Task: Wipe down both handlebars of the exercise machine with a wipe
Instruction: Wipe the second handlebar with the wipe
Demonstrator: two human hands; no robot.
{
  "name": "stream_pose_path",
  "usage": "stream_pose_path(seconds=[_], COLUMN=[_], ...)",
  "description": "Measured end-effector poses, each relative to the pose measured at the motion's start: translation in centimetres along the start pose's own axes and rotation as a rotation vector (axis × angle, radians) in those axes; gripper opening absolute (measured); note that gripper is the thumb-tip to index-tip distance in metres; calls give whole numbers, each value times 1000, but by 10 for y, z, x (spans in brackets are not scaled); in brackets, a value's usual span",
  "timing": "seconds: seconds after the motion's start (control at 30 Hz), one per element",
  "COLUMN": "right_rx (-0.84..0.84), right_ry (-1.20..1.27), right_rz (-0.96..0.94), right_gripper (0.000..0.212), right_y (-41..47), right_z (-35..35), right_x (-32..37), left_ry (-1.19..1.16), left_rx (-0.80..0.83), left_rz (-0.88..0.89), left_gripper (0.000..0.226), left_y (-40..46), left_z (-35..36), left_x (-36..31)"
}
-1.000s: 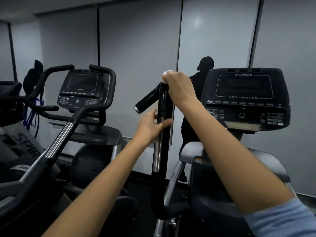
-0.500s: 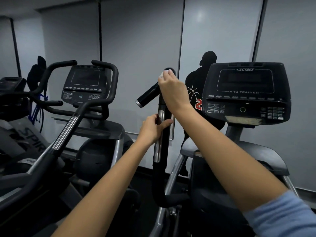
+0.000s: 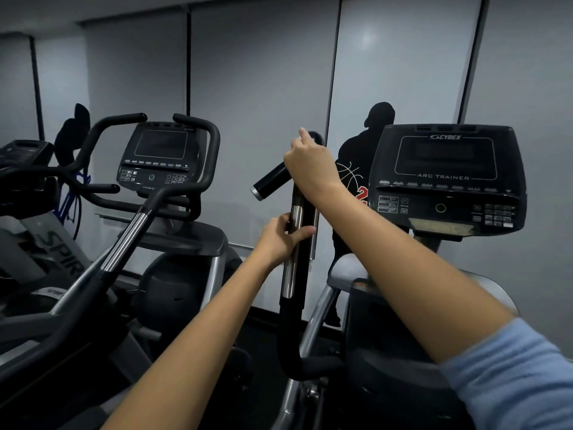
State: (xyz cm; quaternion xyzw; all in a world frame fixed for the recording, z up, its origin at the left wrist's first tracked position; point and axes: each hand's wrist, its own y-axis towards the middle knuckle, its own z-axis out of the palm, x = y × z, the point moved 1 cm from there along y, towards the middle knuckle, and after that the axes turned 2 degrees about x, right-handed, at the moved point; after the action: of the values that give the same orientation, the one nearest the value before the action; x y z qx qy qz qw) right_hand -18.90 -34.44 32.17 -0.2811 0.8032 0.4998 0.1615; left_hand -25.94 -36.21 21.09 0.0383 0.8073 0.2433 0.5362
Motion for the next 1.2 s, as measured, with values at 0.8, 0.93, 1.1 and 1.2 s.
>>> stream_pose_path(seconds=[0.8,0.93,1.1,1.2], right_rx=[-379,-227,63,130], right_ry=[1023,1427,1918,1962], right_rz=[569,844,880,795], right_gripper=[34,22,30,29], right_y=[-102,-47,-22,-45], right_z=[54,39,30,39], right_x=[9,-19,-26,-24], left_ry=[35,49,35,57], left_rx=[-3,-9,-7,-14], left_rz=[92,86,71,62], left_gripper=[30,32,34,33], left_y=[-6,-5,-7,-6], left_z=[0,0,0,2], left_x=[-2,0,-1,-1])
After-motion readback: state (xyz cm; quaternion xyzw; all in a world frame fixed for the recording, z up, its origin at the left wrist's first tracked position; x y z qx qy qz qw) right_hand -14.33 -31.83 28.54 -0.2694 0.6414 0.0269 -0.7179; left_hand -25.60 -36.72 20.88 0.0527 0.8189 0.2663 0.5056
